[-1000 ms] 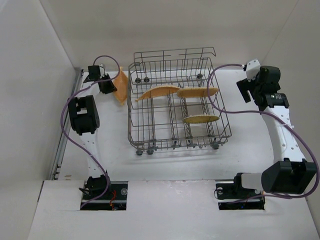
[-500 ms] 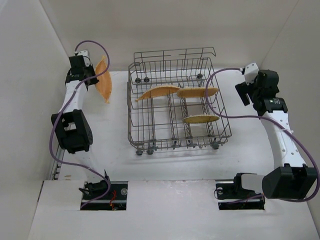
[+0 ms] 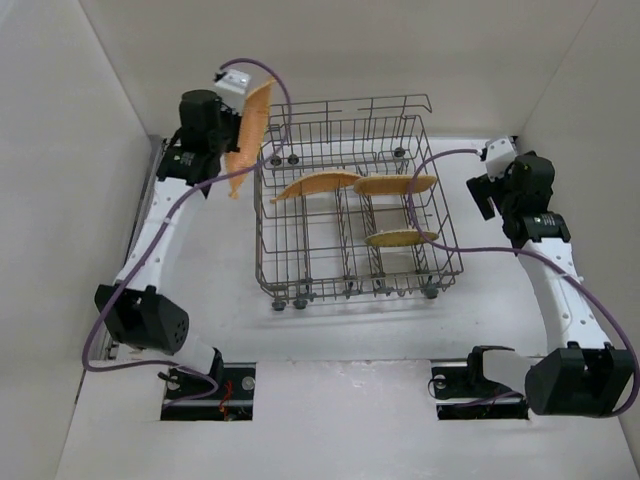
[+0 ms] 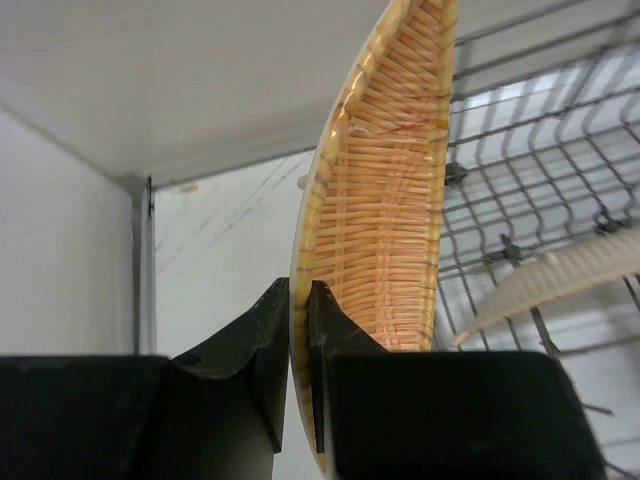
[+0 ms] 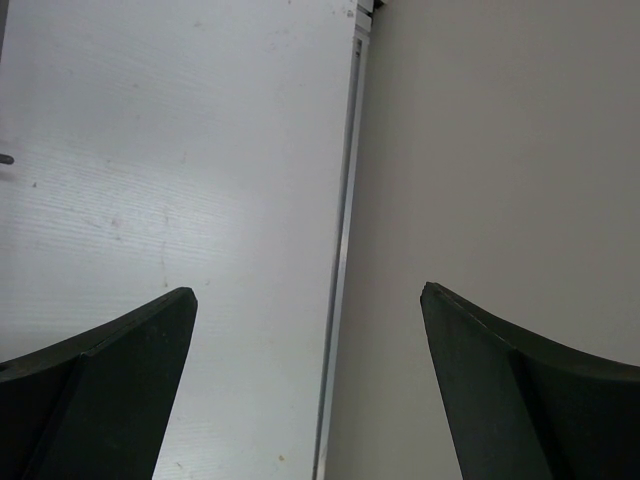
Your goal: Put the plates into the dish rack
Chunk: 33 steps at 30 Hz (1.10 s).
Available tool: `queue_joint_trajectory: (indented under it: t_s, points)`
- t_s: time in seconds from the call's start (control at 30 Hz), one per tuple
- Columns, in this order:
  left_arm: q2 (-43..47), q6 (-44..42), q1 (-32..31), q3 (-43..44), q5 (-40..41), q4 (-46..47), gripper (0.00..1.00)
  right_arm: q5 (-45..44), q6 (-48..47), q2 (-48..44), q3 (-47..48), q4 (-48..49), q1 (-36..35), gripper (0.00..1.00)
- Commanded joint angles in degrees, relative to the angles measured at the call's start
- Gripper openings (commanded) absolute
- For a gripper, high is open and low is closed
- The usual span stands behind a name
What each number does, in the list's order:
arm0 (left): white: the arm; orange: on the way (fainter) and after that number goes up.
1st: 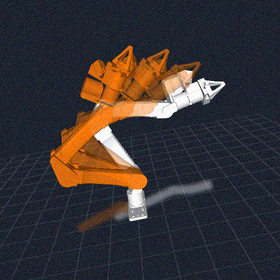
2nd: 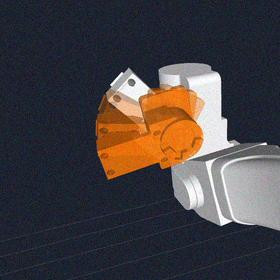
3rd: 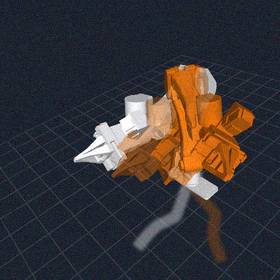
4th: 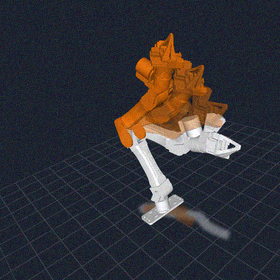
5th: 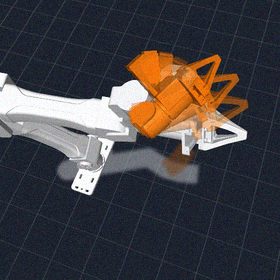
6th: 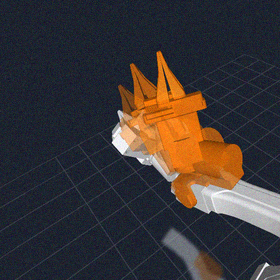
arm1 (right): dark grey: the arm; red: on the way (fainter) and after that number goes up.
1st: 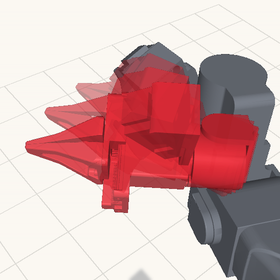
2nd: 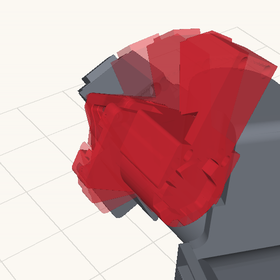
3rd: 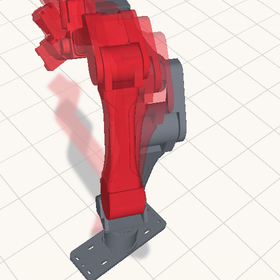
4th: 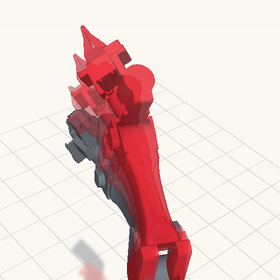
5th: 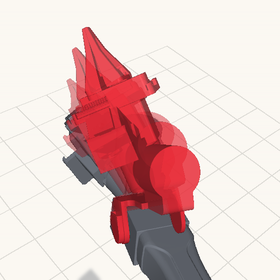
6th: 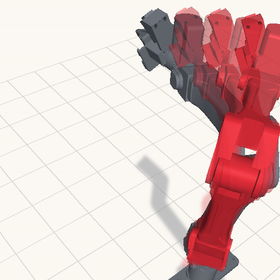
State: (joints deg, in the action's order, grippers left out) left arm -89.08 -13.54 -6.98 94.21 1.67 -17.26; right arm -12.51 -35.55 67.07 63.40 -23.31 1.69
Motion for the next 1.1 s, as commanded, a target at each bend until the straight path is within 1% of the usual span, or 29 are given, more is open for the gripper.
queue_joint_trajectory:
  t_s: [0.0,0.13,0.3,0.43,0.53,0.73,0.9,1.07]
  points:
    - [7.33,-13.5,-9.11,0.45,4.82,1.61,0.0,3.19,1.89,-3.6,-0.99,4.68,2.04,1.0]
    - [10.06,-20.38,-18.18,-1.22,7.9,-0.58,0.0,4.6,1.98,-6.33,-3.89,4.85,2.57,1.0]
    - [11.9,-25.03,-24.95,-1.92,8.26,-2.78,0.0,5.31,2.41,-9.49,-6.61,5.12,3.1,1.0]
    - [14.63,-31.44,-32.24,-7.71,9.31,-2.09,0.0,5.48,2.85,-11.96,-8.55,5.12,3.36,1.0]
    - [16.3,-35.66,-36.55,-12.64,11.07,1.51,0.0,5.48,2.94,-13.45,-9.95,4.94,3.36,1.0]
    - [17.8,-40.59,-41.39,-19.15,12.13,6.79,0.0,5.39,3.47,-15.47,-11.71,4.85,3.45,1.0]
    - [18.5,-44.28,-43.07,-22.66,11.86,10.66,0.0,5.39,3.91,-16.0,-12.42,4.77,3.54,1.0]
    - [19.03,-49.73,-43.77,-26.53,10.99,16.81,0.0,5.31,4.26,-16.62,-13.47,4.68,3.63,1.0]
